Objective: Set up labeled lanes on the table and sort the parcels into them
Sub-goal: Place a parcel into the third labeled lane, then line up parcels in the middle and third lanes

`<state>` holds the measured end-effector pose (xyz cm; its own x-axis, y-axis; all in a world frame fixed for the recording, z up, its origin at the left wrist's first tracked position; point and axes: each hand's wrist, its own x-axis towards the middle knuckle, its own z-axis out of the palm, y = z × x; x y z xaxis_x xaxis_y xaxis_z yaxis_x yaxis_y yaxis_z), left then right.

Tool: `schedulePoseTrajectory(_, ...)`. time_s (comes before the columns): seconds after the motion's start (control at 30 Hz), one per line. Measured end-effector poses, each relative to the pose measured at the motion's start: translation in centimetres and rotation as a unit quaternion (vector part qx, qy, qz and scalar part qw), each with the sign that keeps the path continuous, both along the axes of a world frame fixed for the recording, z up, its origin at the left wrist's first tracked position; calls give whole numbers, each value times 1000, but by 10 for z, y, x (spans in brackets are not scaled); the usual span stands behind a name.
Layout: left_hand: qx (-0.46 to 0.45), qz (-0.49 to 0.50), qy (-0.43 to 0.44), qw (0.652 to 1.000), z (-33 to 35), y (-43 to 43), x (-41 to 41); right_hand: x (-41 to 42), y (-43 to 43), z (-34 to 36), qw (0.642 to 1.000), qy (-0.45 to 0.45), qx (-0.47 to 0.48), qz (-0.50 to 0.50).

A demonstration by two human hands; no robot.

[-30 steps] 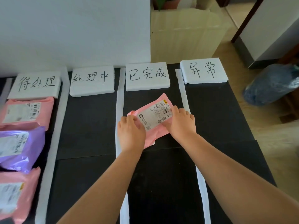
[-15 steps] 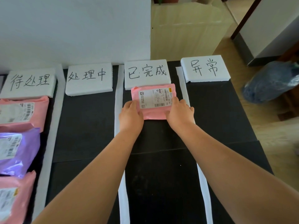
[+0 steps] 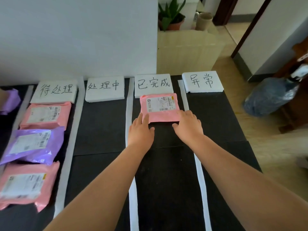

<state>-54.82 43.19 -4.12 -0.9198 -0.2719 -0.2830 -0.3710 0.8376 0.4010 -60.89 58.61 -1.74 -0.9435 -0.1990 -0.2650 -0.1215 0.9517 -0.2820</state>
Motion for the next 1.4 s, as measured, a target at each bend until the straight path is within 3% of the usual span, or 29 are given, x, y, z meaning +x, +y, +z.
schedulePoseTrajectory(0.27,-70,-1,-15,997,53,13,83,74,5,43,996,1,30,79)
schedulePoseTrajectory(0.63,-43,102,-29,993,68,-6,234,183,-43,61,975,28,5,219)
schedulePoseTrajectory(1.0,-41,251,-11,967,74,-105,381,303,-153,73,941,37,-6,337)
schedulePoseTrajectory(1.17,-31,289,-34,956,73,-163,488,398,-221,72,930,31,-16,365)
schedulePoseTrajectory(1.4,-17,352,-1,936,78,-255,626,541,-320,63,907,-5,-38,419)
